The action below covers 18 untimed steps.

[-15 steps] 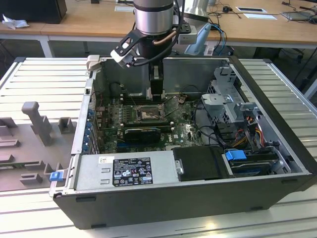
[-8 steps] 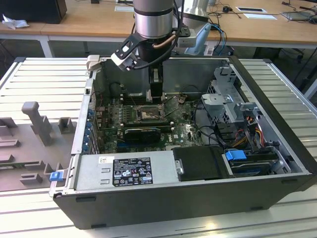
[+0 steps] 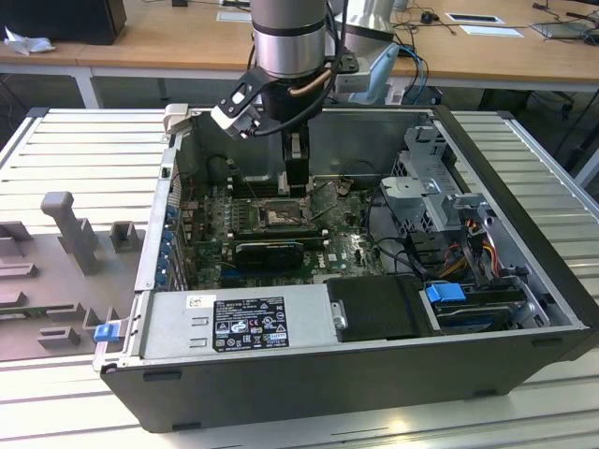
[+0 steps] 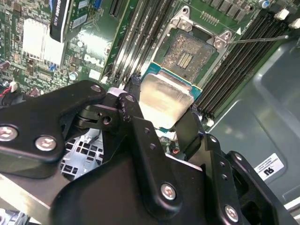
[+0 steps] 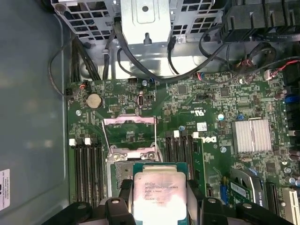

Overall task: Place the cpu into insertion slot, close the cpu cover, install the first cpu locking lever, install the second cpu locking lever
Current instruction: 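Place the cpu into insertion slot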

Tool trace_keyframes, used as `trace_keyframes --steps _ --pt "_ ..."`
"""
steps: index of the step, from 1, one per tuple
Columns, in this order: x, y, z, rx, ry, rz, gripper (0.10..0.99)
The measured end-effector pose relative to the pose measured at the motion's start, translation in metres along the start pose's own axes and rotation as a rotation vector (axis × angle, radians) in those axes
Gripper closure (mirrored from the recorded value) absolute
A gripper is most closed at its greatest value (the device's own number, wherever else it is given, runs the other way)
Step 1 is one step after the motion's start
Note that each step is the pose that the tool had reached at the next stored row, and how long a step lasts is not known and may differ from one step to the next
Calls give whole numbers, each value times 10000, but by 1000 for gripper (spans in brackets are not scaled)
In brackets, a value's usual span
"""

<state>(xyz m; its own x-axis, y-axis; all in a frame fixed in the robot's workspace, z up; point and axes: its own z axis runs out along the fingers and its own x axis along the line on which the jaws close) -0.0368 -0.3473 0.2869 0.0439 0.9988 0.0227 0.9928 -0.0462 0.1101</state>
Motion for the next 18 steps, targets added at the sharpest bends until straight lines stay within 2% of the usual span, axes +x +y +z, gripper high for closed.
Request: trace_keyframes --steps 1,8,12,18 --pt "-1 -7 46 10 51 -461 545" --pt "5 -36 222 11 52 -469 545" --pt "78 -67 342 13 54 -498 545" --pt "111 -105 420 19 83 -753 545"
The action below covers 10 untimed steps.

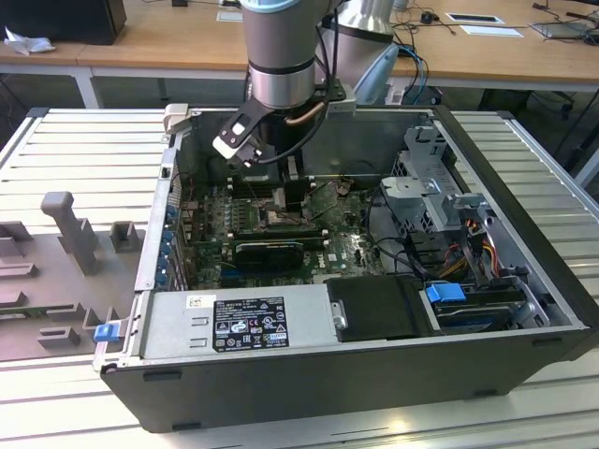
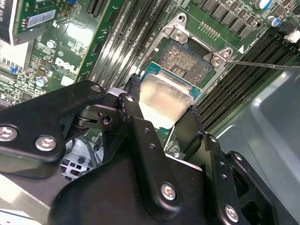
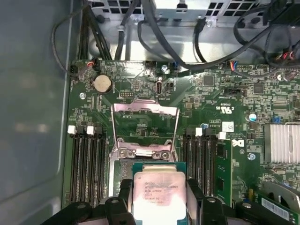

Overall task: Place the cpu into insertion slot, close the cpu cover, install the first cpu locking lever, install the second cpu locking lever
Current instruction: 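Place the cpu into insertion slot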

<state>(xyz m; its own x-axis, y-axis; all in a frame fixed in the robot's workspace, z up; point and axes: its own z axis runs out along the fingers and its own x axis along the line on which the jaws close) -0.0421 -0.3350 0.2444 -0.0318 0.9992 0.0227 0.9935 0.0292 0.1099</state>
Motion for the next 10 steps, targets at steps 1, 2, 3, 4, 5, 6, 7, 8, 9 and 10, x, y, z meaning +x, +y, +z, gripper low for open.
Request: trace_keyframes --steps 1,2,3,4,5,6,7,8,9,10 --pt "7 -9 6 1 4 -27 545" --pt "21 -27 16 1 8 -56 545" --pt "30 -36 26 2 9 -68 545" --pt "44 -45 36 3 8 -71 545" --pt "57 -53 45 3 8 -70 545" --pt "68 -61 56 3 8 -71 545" --pt "76 -69 69 1 8 -71 545" --pt "82 -75 84 2 8 -71 545" --pt "87 -84 111 3 5 -71 545" --pt "89 -87 130 2 6 -70 545"
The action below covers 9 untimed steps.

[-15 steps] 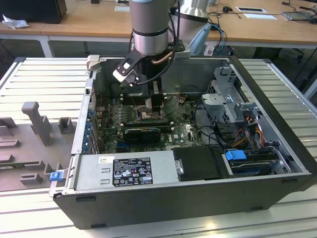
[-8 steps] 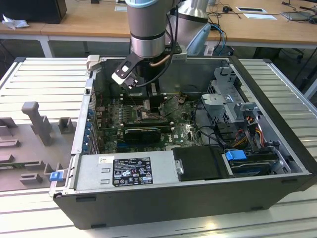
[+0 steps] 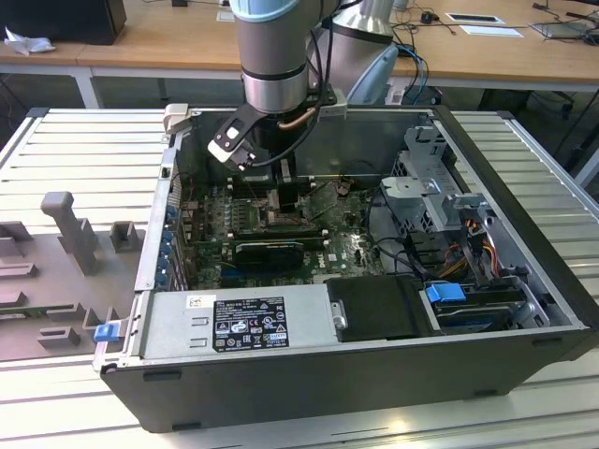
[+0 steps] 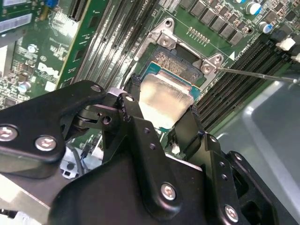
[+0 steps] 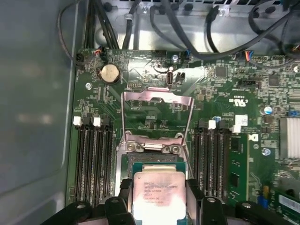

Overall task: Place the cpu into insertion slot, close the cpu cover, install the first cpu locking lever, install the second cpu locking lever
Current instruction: 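Place the cpu into insertion slot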

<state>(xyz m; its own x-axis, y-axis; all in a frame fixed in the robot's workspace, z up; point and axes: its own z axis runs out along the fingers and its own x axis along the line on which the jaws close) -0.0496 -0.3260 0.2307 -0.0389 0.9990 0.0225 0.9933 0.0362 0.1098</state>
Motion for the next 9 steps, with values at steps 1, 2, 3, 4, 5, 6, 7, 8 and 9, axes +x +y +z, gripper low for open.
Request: trace_keyframes --steps 1,2,3,4,5,6,7,8,9 --pt "3 -2 20 0 0 0 545" --pt "4 -3 33 1 -1 7 545" --pt "4 -5 44 0 -4 31 545" --pt "6 -10 63 -1 -15 123 545" --pt "6 -23 84 -3 -19 166 545" --pt "5 -30 97 -3 -21 168 545" --pt "5 -32 107 -3 -20 167 545" --pt "6 -33 127 -3 -20 178 545" --pt "6 -35 135 -4 -27 236 545"
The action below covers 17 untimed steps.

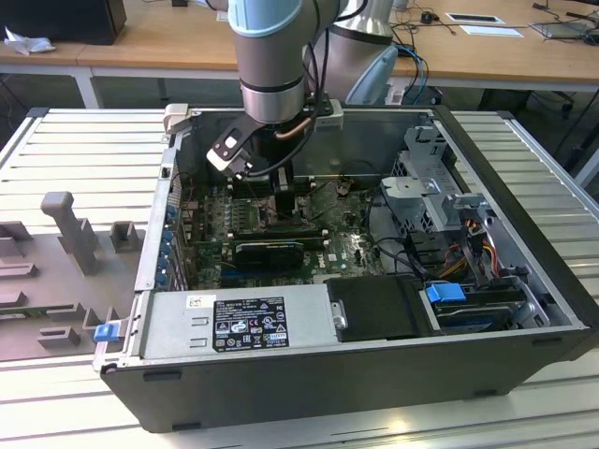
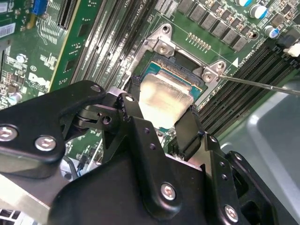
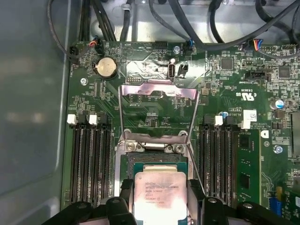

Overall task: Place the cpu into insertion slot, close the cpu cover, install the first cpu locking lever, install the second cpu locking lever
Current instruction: 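Place the cpu into insertion slot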

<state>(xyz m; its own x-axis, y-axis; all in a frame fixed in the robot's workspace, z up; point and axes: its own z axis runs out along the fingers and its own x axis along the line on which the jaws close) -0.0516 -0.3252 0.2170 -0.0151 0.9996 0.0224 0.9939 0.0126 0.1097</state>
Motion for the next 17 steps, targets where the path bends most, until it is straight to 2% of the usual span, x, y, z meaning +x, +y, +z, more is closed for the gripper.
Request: trace_keyframes --steps 3,7,13,16,17 --pt "2 -2 12 2 -31 96 545" --pt "21 -2 52 63 -31 101 545" --pt "48 9 83 94 -34 143 545" --pt "59 11 110 92 -81 306 545" --pt "64 13 118 93 -128 305 545"
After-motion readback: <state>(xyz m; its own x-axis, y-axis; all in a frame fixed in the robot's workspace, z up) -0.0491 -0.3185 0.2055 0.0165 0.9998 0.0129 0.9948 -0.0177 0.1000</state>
